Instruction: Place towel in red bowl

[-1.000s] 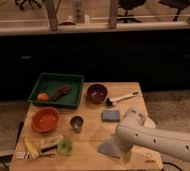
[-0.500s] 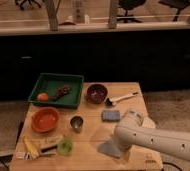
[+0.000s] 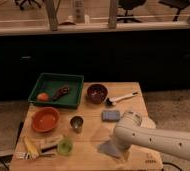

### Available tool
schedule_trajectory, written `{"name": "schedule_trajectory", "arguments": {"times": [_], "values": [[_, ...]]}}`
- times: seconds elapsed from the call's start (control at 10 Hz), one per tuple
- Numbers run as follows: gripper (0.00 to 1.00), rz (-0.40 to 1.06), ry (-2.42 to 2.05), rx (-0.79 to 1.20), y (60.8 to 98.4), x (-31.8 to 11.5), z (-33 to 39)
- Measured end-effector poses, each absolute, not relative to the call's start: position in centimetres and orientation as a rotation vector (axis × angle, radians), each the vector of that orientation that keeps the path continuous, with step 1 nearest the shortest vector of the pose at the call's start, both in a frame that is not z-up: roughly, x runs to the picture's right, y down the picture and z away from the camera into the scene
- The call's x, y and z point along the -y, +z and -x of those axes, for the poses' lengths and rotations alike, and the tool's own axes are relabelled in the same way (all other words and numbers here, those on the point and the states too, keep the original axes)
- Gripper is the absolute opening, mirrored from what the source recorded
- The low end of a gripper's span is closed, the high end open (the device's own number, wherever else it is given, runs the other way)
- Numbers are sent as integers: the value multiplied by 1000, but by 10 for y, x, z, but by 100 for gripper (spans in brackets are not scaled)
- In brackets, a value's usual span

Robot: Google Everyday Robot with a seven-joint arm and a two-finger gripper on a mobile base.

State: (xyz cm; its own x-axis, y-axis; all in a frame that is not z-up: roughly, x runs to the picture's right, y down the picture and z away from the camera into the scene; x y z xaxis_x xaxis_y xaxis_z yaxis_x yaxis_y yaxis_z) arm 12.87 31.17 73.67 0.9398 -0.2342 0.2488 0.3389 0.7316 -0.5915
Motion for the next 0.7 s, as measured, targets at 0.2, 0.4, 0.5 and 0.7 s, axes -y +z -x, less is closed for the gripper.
{"name": "schedule_trajectory", "arguments": {"times": [0.2, 0.4, 0.5, 0.7], "values": [[80, 683, -309, 163, 740, -313, -128], [80, 684, -302, 164, 743, -314, -127], [80, 686, -297, 165, 746, -315, -127], [78, 687, -291, 167, 749, -316, -126]]}}
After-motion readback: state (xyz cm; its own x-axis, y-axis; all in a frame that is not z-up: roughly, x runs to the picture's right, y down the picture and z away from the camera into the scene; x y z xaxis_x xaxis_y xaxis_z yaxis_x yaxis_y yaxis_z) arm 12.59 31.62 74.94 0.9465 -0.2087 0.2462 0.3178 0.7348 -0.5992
